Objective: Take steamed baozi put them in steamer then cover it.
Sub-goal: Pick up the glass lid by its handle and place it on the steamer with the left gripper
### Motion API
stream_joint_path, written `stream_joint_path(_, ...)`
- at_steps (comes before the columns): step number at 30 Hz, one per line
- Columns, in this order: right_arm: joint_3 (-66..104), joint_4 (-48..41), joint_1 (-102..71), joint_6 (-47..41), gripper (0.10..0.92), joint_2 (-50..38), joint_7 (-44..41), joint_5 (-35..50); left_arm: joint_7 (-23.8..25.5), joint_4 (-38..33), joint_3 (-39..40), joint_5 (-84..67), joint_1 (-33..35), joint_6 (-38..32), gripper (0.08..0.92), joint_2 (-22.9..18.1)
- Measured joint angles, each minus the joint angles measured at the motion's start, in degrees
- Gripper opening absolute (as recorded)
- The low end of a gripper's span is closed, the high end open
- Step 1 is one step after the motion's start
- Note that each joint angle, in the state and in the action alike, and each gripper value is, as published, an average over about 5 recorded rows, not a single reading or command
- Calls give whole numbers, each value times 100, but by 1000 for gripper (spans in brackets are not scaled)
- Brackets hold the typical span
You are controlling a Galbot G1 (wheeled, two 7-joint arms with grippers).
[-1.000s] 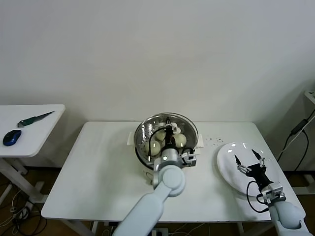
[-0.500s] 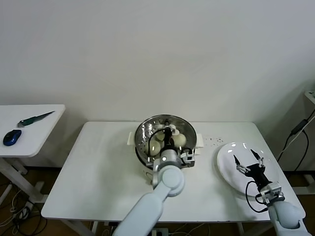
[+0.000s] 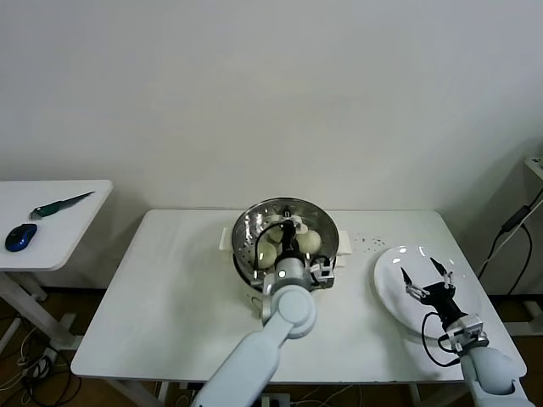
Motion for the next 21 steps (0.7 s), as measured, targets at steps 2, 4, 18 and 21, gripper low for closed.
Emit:
stream_joint_path(2,0,2,0,3,823,9,-3,-13,-8,10,3,0,-1,0,152,7)
stream_joint_path(4,0,3,0,5,823,13,-5,-22,-14,16,7,-2,-4,0,152,13)
stream_joint_path(18,20,6,5,4,823,8,-46,-44,147,-218,78,-17,54,0,364,138)
stream_joint_path(21,23,5,9,-11,823,6,-53,-46,176,-371,109,-59,109,0,450,209)
